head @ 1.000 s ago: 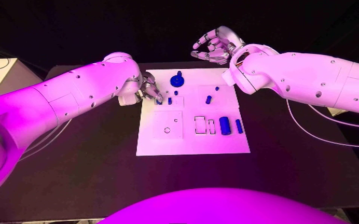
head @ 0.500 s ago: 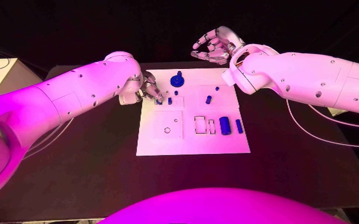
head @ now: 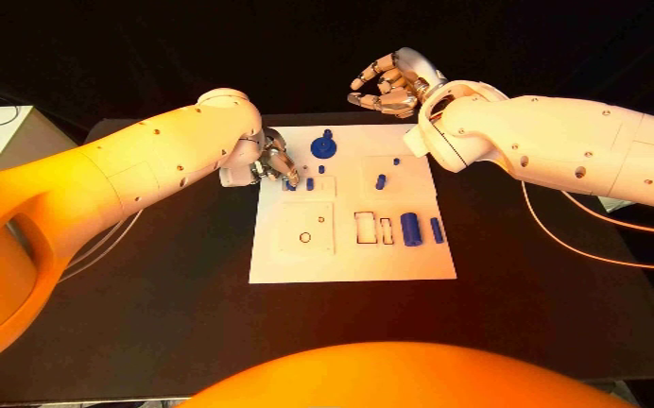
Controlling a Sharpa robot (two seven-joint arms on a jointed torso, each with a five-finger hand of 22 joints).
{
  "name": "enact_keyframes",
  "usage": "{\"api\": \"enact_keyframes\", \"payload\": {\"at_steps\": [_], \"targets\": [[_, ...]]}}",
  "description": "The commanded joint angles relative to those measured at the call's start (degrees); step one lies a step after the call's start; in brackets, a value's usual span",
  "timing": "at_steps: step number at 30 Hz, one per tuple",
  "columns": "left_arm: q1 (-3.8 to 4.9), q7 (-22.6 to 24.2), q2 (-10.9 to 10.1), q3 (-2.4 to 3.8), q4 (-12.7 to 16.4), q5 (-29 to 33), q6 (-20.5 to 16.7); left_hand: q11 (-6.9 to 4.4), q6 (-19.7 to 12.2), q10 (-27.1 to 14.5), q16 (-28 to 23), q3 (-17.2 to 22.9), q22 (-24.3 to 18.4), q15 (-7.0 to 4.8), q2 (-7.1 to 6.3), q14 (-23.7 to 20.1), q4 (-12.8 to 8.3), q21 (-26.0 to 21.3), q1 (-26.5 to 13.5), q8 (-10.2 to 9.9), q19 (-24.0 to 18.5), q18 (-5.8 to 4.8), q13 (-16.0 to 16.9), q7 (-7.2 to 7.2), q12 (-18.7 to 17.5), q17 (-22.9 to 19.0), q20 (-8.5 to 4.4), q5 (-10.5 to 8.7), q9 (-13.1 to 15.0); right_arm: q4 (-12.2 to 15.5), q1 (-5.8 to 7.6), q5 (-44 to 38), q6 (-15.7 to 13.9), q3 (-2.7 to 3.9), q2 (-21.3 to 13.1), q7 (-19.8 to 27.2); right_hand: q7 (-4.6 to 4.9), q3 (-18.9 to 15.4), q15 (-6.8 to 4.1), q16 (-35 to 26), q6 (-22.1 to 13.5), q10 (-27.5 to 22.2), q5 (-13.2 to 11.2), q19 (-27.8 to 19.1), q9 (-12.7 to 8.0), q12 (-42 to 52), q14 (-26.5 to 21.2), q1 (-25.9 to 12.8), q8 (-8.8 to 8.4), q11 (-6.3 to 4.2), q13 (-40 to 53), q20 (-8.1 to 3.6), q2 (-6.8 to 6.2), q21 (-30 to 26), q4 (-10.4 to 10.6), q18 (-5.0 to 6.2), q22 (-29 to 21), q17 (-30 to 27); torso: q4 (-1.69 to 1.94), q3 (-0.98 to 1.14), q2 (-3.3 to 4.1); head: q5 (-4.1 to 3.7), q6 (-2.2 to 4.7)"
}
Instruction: Assemble the parts on the task board
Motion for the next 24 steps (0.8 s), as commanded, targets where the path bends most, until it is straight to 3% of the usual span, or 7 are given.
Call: {"api": "enact_keyframes", "payload": {"at_steps": [1,14,16,24], "targets": [[-0.41,-0.4,0.5,-0.16,0.1,1.2,2.1,-0.15,1.5,0.7,0.2,7.8,0.1,-0.51,0.83,6.1,-8.1,0.0,-0.2,0.3,0.4,-0.53,0.4,-1.32,0.3,15.1,-0.08,-0.64,0.2,0.1,-0.02,-0.5,0.6,0.04,0.1,0.2,0.10,0.3,0.37,-0.4,0.0,1.0,0.2,2.5,0.1,0.1,5.3,-0.5,-0.24,0.38,10.6,0.28,0.02,-0.1,0.1,0.65,11.8,12.1,0.01,-0.01,0.02,-0.08,0.01],[-0.41,-0.3,1.0,-0.16,0.1,1.2,0.4,-0.38,1.6,1.3,0.2,6.6,0.3,-0.67,2.01,6.1,-6.9,0.0,-0.6,0.3,0.8,-0.63,1.0,-1.62,0.4,15.1,-0.17,-2.76,0.3,0.2,-0.01,-0.5,0.6,0.04,0.0,0.2,0.10,0.3,0.37,-0.4,0.0,1.0,0.2,2.5,0.1,0.1,5.3,-0.5,-0.24,0.38,10.6,0.28,0.02,-0.1,0.1,0.65,11.8,12.1,0.04,-0.01,-0.02,-0.29,0.01],[-0.41,-0.3,1.0,-0.16,0.1,1.2,0.2,-0.42,1.8,1.6,0.2,5.9,0.4,-0.70,2.25,6.1,-6.3,-0.1,-0.9,0.3,0.9,-0.67,1.3,-1.74,0.5,15.1,-0.18,-3.76,0.3,0.2,-0.01,-0.5,0.6,0.04,0.0,0.2,0.10,0.3,0.37,-0.4,0.0,1.0,0.2,2.5,0.1,0.1,5.3,-0.5,-0.24,0.38,10.6,0.28,0.02,-0.1,0.1,0.65,11.8,12.1,0.06,-0.01,-0.04,-0.32,0.01],[-0.40,-0.3,1.0,-0.16,0.3,0.9,0.2,-0.58,1.9,1.9,0.2,3.9,0.3,-0.79,1.68,6.1,-5.6,-0.2,-1.3,0.3,1.0,-0.69,1.7,-1.97,0.5,15.1,-0.21,-4.48,0.5,0.2,-0.01,-0.5,0.6,0.04,0.0,0.1,0.10,0.4,0.37,-0.4,0.0,0.9,0.2,2.5,0.1,0.0,5.3,-0.5,-0.27,0.38,10.5,0.27,-0.03,-0.2,0.0,0.68,11.8,12.1,0.01,-0.03,-0.06,-0.34,0.01]]}}
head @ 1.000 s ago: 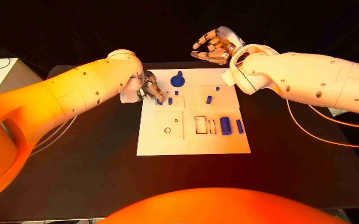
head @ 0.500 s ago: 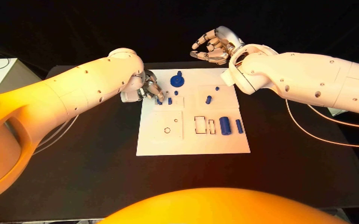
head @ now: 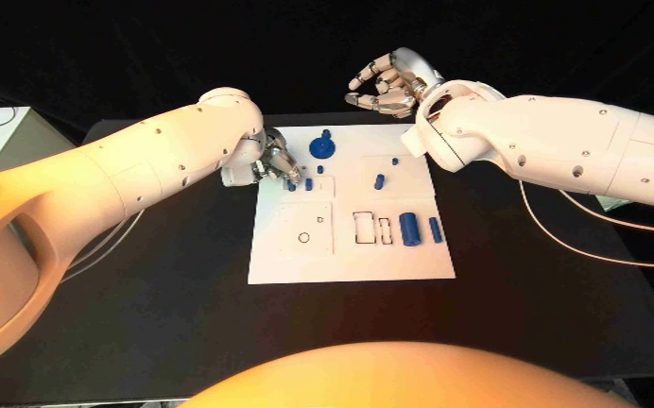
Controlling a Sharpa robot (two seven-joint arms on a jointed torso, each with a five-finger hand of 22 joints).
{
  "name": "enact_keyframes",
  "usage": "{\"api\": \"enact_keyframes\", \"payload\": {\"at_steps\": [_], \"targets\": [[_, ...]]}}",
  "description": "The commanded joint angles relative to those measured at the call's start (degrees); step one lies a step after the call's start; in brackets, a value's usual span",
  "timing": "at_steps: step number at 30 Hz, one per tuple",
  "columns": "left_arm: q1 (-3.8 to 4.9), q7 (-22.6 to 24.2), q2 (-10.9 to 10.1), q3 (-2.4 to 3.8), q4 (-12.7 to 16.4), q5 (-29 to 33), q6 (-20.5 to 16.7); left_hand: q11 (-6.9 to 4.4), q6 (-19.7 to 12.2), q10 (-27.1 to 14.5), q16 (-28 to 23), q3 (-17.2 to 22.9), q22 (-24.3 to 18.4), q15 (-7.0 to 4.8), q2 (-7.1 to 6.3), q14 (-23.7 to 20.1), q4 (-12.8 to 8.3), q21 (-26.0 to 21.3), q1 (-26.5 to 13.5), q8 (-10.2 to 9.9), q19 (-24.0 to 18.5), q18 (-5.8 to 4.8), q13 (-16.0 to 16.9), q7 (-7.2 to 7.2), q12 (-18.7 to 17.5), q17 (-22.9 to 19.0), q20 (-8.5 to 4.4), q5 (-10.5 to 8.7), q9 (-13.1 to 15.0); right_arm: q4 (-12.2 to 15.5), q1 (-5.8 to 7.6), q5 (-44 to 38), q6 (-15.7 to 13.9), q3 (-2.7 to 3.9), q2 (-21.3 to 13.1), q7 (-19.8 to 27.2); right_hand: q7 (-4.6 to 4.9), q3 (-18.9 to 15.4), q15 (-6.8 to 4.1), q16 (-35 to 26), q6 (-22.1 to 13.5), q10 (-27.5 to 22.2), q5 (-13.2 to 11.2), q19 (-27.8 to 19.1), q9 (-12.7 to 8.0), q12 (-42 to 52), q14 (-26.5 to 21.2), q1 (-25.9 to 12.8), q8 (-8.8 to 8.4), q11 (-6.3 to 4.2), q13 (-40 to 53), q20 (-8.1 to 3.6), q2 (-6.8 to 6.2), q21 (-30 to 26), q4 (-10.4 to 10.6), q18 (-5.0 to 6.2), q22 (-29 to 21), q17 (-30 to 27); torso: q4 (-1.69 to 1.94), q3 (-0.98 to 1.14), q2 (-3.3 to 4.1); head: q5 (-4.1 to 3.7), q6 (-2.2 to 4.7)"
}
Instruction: Assemble the parts on the task board
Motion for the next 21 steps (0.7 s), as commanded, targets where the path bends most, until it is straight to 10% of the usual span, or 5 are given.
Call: {"api": "enact_keyframes", "payload": {"at_steps": [1,14,21], "targets": [[-0.50,0.2,0.3,-0.19,0.5,0.6,0.9,-0.21,1.6,0.5,0.2,3.8,0.0,-0.40,-0.09,6.1,-4.6,-0.2,0.0,0.4,0.3,-0.69,0.0,-1.87,0.2,15.1,0.05,-0.26,0.2,0.1,-0.01,-0.5,0.6,0.03,0.0,0.2,0.10,0.4,0.37,-0.1,0.0,0.9,0.2,2.5,0.1,0.0,5.3,-0.5,-0.27,0.38,10.5,0.27,-0.03,-0.2,0.0,0.68,11.8,12.1,-0.04,0.01,-0.03,-0.01,0.01],[-0.50,0.0,0.2,-0.20,0.4,0.3,1.2,-0.61,1.8,0.4,0.2,-2.0,-0.3,-0.73,-2.03,6.1,-1.4,-0.7,-1.2,0.0,0.4,-0.66,-0.1,-2.42,-0.3,15.1,-0.17,-0.71,0.2,0.1,-0.01,-0.5,0.5,0.03,-0.1,0.2,0.11,0.4,0.37,-0.1,0.0,0.9,0.2,2.5,0.1,-0.1,5.3,-0.5,-0.29,0.38,10.5,0.27,-0.07,-0.3,0.0,0.69,11.8,12.0,0.02,-0.03,-0.03,-0.11,0.01],[-0.50,-0.1,-0.1,-0.21,0.1,-0.4,0.8,-0.76,1.6,0.4,0.2,-0.7,-0.4,-0.89,-0.75,6.1,-2.3,-0.8,1.8,-0.2,0.4,-0.66,0.1,-2.47,-0.4,15.1,-0.32,-0.23,0.2,0.1,-0.01,-0.5,0.5,0.03,-0.2,0.2,0.13,0.4,0.37,-0.1,-0.1,0.8,0.2,2.4,0.1,-0.2,5.3,-0.5,-0.32,0.39,10.4,0.27,-0.11,-0.5,0.0,0.72,11.7,12.1,0.00,-0.05,0.01,-0.14,0.01]]}}
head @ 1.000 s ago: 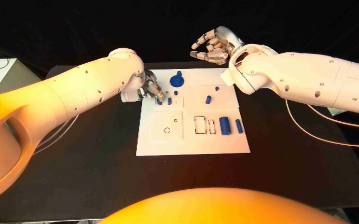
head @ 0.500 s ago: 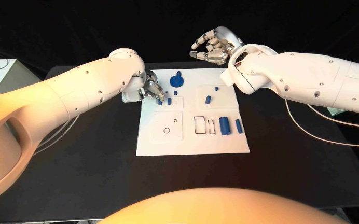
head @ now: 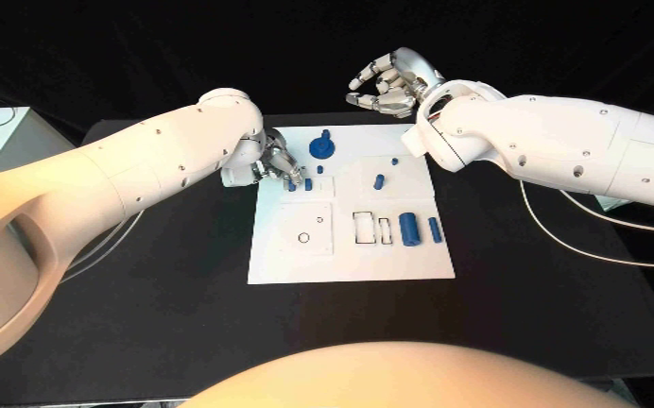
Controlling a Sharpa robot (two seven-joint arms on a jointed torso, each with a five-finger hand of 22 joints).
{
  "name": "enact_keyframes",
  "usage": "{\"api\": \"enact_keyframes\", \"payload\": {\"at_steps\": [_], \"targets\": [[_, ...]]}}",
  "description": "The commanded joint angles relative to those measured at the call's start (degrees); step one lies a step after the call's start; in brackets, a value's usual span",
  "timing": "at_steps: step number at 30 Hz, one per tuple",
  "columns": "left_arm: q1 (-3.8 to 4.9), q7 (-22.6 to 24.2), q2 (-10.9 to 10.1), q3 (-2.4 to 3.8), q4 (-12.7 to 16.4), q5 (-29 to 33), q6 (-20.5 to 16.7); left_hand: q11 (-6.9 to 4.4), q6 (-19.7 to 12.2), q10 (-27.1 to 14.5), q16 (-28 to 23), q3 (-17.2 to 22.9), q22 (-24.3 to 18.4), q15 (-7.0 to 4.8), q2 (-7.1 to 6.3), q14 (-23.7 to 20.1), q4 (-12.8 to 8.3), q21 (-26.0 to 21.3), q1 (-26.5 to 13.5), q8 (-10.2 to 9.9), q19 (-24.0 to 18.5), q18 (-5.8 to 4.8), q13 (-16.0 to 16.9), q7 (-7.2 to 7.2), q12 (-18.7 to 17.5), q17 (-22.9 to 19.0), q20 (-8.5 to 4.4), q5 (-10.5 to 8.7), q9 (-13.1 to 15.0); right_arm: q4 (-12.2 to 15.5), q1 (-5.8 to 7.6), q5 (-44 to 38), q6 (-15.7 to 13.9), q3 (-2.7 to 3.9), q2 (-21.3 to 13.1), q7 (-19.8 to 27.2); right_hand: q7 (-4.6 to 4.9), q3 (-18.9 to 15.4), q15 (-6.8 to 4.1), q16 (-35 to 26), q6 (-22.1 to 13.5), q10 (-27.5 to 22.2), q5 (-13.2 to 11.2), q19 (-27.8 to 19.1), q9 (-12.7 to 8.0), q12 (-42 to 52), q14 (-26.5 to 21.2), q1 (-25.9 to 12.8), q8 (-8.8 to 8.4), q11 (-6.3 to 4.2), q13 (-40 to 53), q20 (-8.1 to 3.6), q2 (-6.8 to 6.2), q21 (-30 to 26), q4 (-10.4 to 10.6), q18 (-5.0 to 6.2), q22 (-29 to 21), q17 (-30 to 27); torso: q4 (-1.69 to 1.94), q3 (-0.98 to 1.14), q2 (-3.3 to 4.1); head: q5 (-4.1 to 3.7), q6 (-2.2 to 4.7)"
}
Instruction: Assemble the parts on the task board
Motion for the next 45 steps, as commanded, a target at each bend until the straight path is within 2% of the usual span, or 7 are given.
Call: {"api": "enact_keyframes", "payload": {"at_steps": [1,12,27,31,33,40,45], "targets": [[-0.44,-0.2,0.0,-0.21,0.0,-0.3,0.9,-0.24,0.8,-0.1,0.2,0.8,0.0,-0.46,1.11,6.1,-0.6,-0.3,1.6,-0.3,0.2,-0.67,0.0,-1.19,-0.4,15.1,-0.11,0.21,0.2,0.1,-0.01,-0.5,0.5,0.03,0.0,0.2,0.13,0.4,0.37,-0.1,-0.1,0.8,0.2,2.4,0.0,-0.2,5.3,-0.5,-0.32,0.39,10.4,0.26,-0.11,-0.2,0.0,0.72,11.7,12.1,0.00,-0.01,0.04,-0.06,0.01],[-0.44,0.0,-0.4,-0.22,0.0,-2.8,0.4,0.04,1.1,0.1,0.2,4.7,0.4,-0.22,1.47,6.1,-2.2,0.0,3.8,-0.2,0.6,-0.77,0.3,-0.79,-0.5,15.1,-0.04,1.08,0.3,0.1,-0.01,-0.5,0.6,0.03,-0.1,0.3,0.13,0.4,0.37,-0.1,-0.1,0.8,0.2,2.4,0.0,-0.2,5.3,-0.5,-0.32,0.39,10.4,0.26,-0.11,-0.2,0.0,0.72,11.7,12.1,0.01,0.01,0.02,-0.07,0.01],[-0.45,0.2,-0.3,-0.22,0.0,-3.4,0.0,0.13,1.3,0.4,0.2,5.1,0.5,-0.15,1.45,6.1,-2.0,0.0,3.5,-0.1,0.7,-0.78,0.6,-0.72,-0.4,15.1,-0.01,0.70,0.4,0.0,-0.01,-0.5,0.6,0.03,0.0,0.3,0.13,0.4,0.37,-0.1,-0.1,0.8,0.2,2.4,0.0,-0.2,5.3,-0.5,-0.32,0.39,10.4,0.26,-0.11,-0.2,0.0,0.72,11.7,12.1,0.03,-0.01,0.03,-0.14,0.01],[-0.45,0.2,-0.3,-0.22,0.0,-3.1,-0.4,-0.05,1.5,1.0,0.2,2.2,0.4,-0.20,0.61,6.1,0.4,-0.1,1.0,0.0,0.6,-0.78,1.4,-1.12,-0.1,15.1,0.14,-2.35,0.5,0.0,-0.01,-0.5,0.6,0.03,0.0,0.3,0.13,0.4,0.37,-0.1,-0.1,0.8,0.2,2.4,0.0,-0.2,5.3,-0.5,-0.32,0.39,10.4,0.26,-0.11,-0.2,0.0,0.72,11.7,12.1,0.00,0.00,0.04,-0.13,0.01],[-0.45,0.1,-0.2,-0.22,0.0,-3.0,-0.5,-0.12,1.5,0.9,0.2,1.5,0.4,-0.27,0.43,6.1,1.0,-0.1,0.6,-0.1,0.6,-0.76,1.4,-1.20,-0.2,15.1,0.11,-2.68,0.5,0.0,-0.01,-0.5,0.6,0.03,0.0,0.3,0.13,0.4,0.37,-0.1,-0.1,0.8,0.2,2.4,0.0,-0.2,5.3,-0.5,-0.32,0.39,10.4,0.26,-0.11,-0.2,0.0,0.72,11.7,12.1,0.01,0.02,0.02,-0.14,0.01],[-0.45,0.1,-0.2,-0.23,-0.1,-2.6,-0.5,-0.35,2.3,0.7,0.2,-5.4,0.3,-0.51,-1.08,6.1,6.6,-0.4,-2.1,-0.8,0.7,-0.76,1.8,-1.52,-0.2,15.1,-0.13,-7.77,-0.1,0.0,-0.01,-0.4,0.6,0.03,0.0,0.4,0.15,0.5,0.39,-0.1,-0.1,0.8,0.2,2.4,0.1,-0.1,5.3,-0.6,-0.35,0.42,10.4,0.27,-0.13,-0.2,0.0,0.73,11.7,12.1,0.03,0.04,-0.01,-0.17,0.01],[-0.45,0.0,-0.2,-0.23,-0.1,-2.5,-0.7,-0.34,2.6,0.7,0.2,-7.0,0.4,-0.52,-1.34,6.1,8.0,-0.4,-2.1,-1.1,0.7,-0.78,1.8,-1.50,-0.2,15.1,-0.17,-9.12,-0.4,0.0,-0.01,-0.4,0.7,0.03,0.0,0.4,0.17,0.4,0.39,-0.2,-0.1,0.8,0.2,2.4,0.1,-0.2,5.3,-0.8,-0.37,0.44,10.4,0.27,-0.19,-0.4,0.0,0.76,11.6,12.0,0.00,0.02,0.03,-0.20,0.01]]}}
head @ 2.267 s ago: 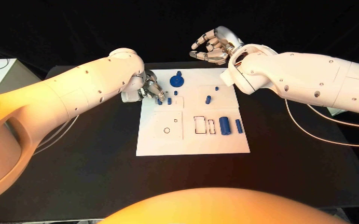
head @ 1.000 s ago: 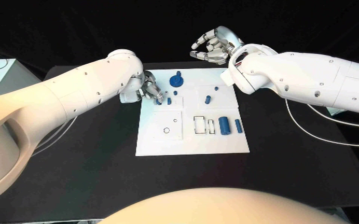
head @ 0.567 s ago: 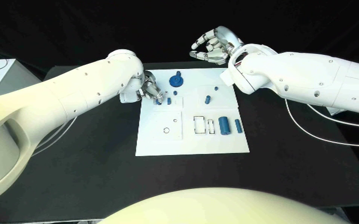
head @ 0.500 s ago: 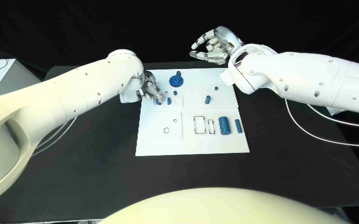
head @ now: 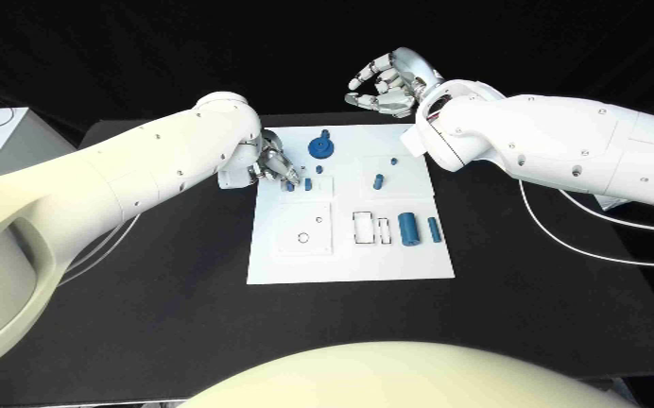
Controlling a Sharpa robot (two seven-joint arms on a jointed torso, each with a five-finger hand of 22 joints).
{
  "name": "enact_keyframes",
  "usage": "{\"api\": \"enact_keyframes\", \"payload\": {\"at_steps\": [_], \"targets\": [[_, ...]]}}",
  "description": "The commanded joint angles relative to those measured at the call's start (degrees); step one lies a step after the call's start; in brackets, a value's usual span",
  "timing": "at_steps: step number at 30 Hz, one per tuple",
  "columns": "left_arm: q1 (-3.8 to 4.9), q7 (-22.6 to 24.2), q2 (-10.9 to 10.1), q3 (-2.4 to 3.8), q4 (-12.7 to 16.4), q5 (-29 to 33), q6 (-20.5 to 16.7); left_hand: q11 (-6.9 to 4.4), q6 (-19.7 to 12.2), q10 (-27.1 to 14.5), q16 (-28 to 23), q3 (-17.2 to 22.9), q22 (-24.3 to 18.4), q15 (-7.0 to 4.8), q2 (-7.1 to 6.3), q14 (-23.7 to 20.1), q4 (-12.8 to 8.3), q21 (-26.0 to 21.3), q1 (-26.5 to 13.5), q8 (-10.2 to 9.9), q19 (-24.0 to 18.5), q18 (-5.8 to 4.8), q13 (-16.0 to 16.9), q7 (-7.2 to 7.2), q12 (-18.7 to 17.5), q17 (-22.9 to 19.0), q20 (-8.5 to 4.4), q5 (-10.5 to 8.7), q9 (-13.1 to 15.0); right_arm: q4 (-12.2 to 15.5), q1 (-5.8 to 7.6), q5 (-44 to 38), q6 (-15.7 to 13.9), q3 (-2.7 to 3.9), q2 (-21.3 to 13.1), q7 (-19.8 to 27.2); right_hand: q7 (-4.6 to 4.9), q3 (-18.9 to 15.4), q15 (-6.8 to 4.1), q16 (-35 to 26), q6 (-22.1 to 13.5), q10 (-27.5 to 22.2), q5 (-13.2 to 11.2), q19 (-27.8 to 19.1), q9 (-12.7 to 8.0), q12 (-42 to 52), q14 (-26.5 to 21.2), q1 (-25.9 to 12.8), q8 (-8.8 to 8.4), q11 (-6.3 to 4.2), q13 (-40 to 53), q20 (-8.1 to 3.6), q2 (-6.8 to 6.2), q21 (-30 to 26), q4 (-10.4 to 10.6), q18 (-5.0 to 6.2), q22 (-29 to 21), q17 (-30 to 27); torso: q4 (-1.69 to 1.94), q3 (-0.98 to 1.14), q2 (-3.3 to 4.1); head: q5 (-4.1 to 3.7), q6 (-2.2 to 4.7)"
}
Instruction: Assemble the parts on the task board
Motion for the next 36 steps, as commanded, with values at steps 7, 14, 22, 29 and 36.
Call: {"api": "enact_keyframes", "payload": {"at_steps": [7,14,22,29,36], "targets": [[-0.05,-0.4,0.0,-0.02,-0.1,-0.2,-0.6,0.09,0.5,-0.4,0.2,-2.5,-0.1,-0.31,-0.82,5.9,2.4,-0.4,0.0,-0.6,0.3,-0.78,0.2,0.41,0.0,15.1,-0.18,-2.35,-0.3,0.1,-0.01,-0.4,0.7,0.03,0.0,0.4,0.17,0.4,0.39,-0.1,-0.1,0.8,0.2,2.4,0.1,-0.2,5.3,-0.6,-0.37,0.44,10.4,0.27,0.03,-0.3,0.1,0.76,11.7,12.1,0.00,-0.01,0.04,0.02,0.01],[-0.06,-0.4,-0.6,0.00,0.3,-0.3,-1.4,0.14,0.6,-0.4,0.2,-4.2,-0.1,-0.28,-0.92,5.9,4.3,-0.5,0.7,-0.8,0.3,-0.77,0.3,0.45,-0.1,15.1,-0.17,-5.51,-0.5,0.1,-0.01,-0.3,0.7,0.03,-0.1,0.5,0.18,0.4,0.40,-0.1,-0.1,0.8,0.1,2.4,0.1,-0.2,5.3,-0.6,-0.38,0.45,10.4,0.27,0.02,-0.3,0.1,0.75,11.7,12.1,-0.02,-0.04,0.02,0.07,0.01],[-0.05,0.1,-3.1,1.08,3.3,0.7,-4.7,0.64,-0.4,-2.1,0.1,-7.0,-0.6,0.01,-2.24,5.8,6.8,-0.8,1.0,-1.3,0.0,-0.65,-2.2,1.13,-1.4,14.9,-0.09,-7.35,-0.8,0.1,-0.03,-0.2,0.7,0.03,-0.3,0.5,0.19,0.4,0.41,-0.2,-0.1,0.7,0.2,2.3,0.1,-0.3,5.3,-0.8,-0.39,0.46,10.3,0.28,0.01,-0.5,0.2,0.79,11.6,12.0,-0.03,-0.06,-0.01,-0.20,0.01],[0.04,3.4,-5.6,2.54,6.1,6.7,-8.8,1.15,-1.9,-4.4,-0.6,-9.9,-2.3,0.40,-2.26,5.3,8.7,-2.0,1.2,-1.3,-1.4,-0.21,-5.6,1.68,-3.1,13.4,0.22,-11.41,-1.0,0.1,-0.05,-0.2,0.6,0.02,-0.5,0.5,0.19,0.4,0.41,-0.2,-0.1,0.7,0.2,2.3,0.1,-0.3,5.3,-0.8,-0.39,0.46,10.3,0.28,0.01,-0.5,0.2,0.79,11.6,12.0,0.09,-0.03,-0.10,-0.36,0.01],[0.12,7.8,-6.9,3.12,6.6,17.7,-9.5,4.27,-9.5,-19.2,-5.8,-12.8,-12.4,3.14,-1.56,0.5,8.7,-9.2,3.8,-3.1,-10.4,2.06,-21.9,4.96,-13.0,3.0,2.46,-11.30,-2.5,0.1,-0.08,-0.2,0.5,0.02,-0.7,0.5,0.19,0.4,0.42,-0.1,-0.1,0.8,0.2,2.3,0.1,-0.2,5.3,-0.8,-0.41,0.46,10.4,0.28,0.02,-0.5,0.2,0.79,11.6,12.1,0.02,-0.06,0.01,-0.30,0.01]]}}
